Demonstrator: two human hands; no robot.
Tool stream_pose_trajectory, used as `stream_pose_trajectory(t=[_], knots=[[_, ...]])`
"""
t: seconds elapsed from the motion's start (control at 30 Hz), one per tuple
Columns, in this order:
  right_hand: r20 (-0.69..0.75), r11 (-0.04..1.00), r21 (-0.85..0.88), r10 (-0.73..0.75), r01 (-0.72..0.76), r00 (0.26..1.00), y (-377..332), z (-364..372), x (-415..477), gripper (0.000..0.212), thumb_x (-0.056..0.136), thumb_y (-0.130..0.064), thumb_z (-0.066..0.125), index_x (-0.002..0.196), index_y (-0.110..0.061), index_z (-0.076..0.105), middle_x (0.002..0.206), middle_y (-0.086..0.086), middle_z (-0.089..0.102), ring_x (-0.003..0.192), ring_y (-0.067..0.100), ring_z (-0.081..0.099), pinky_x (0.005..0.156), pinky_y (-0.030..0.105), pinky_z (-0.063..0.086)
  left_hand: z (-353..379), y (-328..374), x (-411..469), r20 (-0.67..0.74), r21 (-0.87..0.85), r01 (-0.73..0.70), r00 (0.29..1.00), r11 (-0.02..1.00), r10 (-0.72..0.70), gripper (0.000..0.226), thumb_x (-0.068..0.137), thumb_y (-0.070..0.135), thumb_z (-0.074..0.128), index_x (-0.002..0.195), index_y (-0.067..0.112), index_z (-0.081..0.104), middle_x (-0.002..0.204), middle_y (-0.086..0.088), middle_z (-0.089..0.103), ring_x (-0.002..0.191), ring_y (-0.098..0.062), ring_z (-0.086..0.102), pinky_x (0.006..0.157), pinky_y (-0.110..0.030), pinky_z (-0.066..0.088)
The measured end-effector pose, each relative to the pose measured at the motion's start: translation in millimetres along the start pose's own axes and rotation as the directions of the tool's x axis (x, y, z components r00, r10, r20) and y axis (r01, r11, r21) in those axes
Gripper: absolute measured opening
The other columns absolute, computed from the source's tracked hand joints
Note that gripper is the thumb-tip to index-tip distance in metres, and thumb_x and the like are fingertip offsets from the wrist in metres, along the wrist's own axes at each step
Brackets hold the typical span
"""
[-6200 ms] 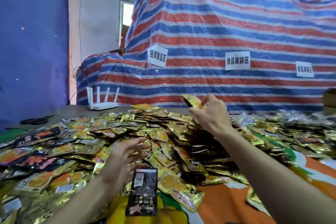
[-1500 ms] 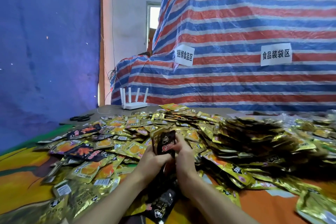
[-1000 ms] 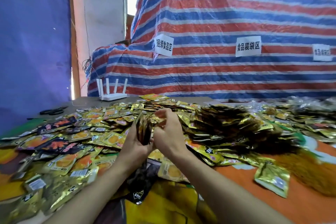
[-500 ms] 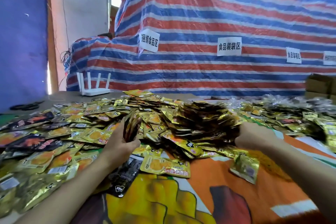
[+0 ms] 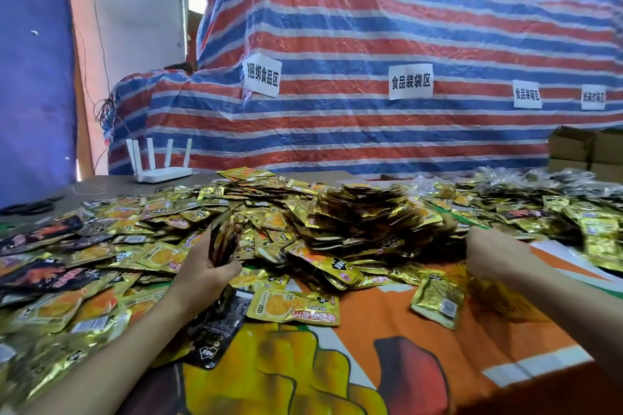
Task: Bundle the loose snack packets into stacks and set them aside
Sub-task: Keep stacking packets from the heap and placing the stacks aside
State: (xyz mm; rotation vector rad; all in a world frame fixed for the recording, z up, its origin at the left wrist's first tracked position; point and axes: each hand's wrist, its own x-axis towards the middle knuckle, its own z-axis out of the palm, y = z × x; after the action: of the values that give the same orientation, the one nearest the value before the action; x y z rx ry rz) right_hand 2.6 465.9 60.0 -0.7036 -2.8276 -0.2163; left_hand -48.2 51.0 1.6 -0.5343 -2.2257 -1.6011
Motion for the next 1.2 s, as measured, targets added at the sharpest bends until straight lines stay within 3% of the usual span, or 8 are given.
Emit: stream_pose_trajectory(t=[0.2,0.4,0.47,0.57,0.7,0.8,0.97,1.2], knots=[[-0.095,0.996,0.084,-0.004,0.012,0.996,-11.0,-16.4,0.0,0.016,0.089,-0.005,0.05,0.082,-0.015,0.041,0.076,0.0,0.051,0.065,0.019,0.051,0.052,0.03,0.038,0.0,-0.7,0.4,-0.012,-0.036,0.007,1.0,0.999,-0.008,0.032,0.069,0.021,0.067,0.1,0.024,0.061,0.092,-0.006,0.067,0.081,-0.015,0.064,0.076,-0.031,0.047],[-0.311,0.953,0.243,-0.099,0.179,0.945,-74.2,-48.5,-25.2,0.006,0.089,-0.014,0.06,0.086,-0.016,0.065,0.076,0.002,0.062,0.073,0.027,0.057,0.063,0.031,0.043,0.8,-0.3,5.0,-0.023,-0.071,0.005,1.0,0.997,-0.007,0.027,0.075,-0.006,0.07,0.098,0.006,0.062,0.08,0.002,0.066,0.073,-0.009,0.059,0.066,-0.018,0.046],[-0.318,0.83,0.46,-0.178,0.316,0.931,-103.6,-55.5,-37.1,0.012,0.092,-0.023,0.064,0.09,-0.023,0.076,0.086,-0.001,0.071,0.077,0.02,0.063,0.059,0.03,0.048,-0.2,4.9,4.8,-0.057,-0.211,0.046,0.997,0.976,-0.059,0.038,0.06,0.004,0.067,0.097,-0.002,0.063,0.079,-0.003,0.063,0.075,-0.018,0.057,0.072,-0.03,0.046],[-0.305,0.437,0.779,-0.363,0.45,0.88,-155.5,-58.5,-56.9,0.014,0.093,-0.028,0.07,0.094,-0.019,0.08,0.086,-0.006,0.074,0.075,0.008,0.069,0.066,0.029,0.059,-5.5,10.3,5.4,-0.012,-0.441,0.158,0.983,0.883,-0.182,0.049,0.054,0.004,0.064,0.102,0.004,0.072,0.083,-0.01,0.066,0.074,-0.026,0.056,0.069,-0.035,0.046],[-0.386,0.114,0.869,-0.45,0.481,0.805,-228.2,-46.5,-77.1,0.009,0.091,-0.022,0.074,0.094,-0.017,0.081,0.072,-0.016,0.072,0.066,0.0,0.062,0.058,0.012,0.048,-11.2,13.3,1.6,0.167,-0.5,0.342,0.94,0.795,-0.299,0.04,0.056,0.013,0.07,0.094,0.007,0.08,0.083,-0.015,0.068,0.069,-0.027,0.062,0.062,-0.032,0.049],[-0.43,0.071,0.874,-0.345,0.48,0.834,-264.1,-23.5,-81.7,0.013,0.09,-0.026,0.075,0.1,-0.02,0.082,0.09,-0.009,0.075,0.086,0.004,0.066,0.078,0.024,0.054,-14.7,17.7,1.7,0.174,-0.504,0.403,0.914,0.764,-0.367,0.039,0.048,0.009,0.075,0.084,-0.005,0.069,0.078,-0.02,0.066,0.063,-0.027,0.062,0.056,-0.031,0.051],[-0.414,-0.01,0.903,-0.289,0.43,0.863,-281.6,6.5,-79.3,0.013,0.087,-0.027,0.077,0.099,-0.027,0.081,0.096,-0.009,0.07,0.093,0.004,0.065,0.083,0.027,0.056,-15.7,13.2,5.0,0.144,-0.504,0.457,0.881,0.733,-0.45,0.041,0.061,-0.005,0.069,0.101,-0.011,0.06,0.078,-0.02,0.062,0.055,-0.023,0.06,0.047,-0.027,0.049],[-0.369,-0.233,0.925,-0.365,0.3,0.855,-268.4,10.2,-76.2,0.009,0.08,-0.023,0.081,0.087,-0.028,0.084,0.09,-0.009,0.078,0.091,0.008,0.072,0.079,0.031,0.061,-24.4,12.2,9.8,0.226,-0.524,0.466,0.883,0.713,-0.411,0.029,0.058,0.009,0.067,0.086,-0.001,0.066,0.077,-0.017,0.065,0.061,-0.027,0.06,0.056,-0.031,0.048]])
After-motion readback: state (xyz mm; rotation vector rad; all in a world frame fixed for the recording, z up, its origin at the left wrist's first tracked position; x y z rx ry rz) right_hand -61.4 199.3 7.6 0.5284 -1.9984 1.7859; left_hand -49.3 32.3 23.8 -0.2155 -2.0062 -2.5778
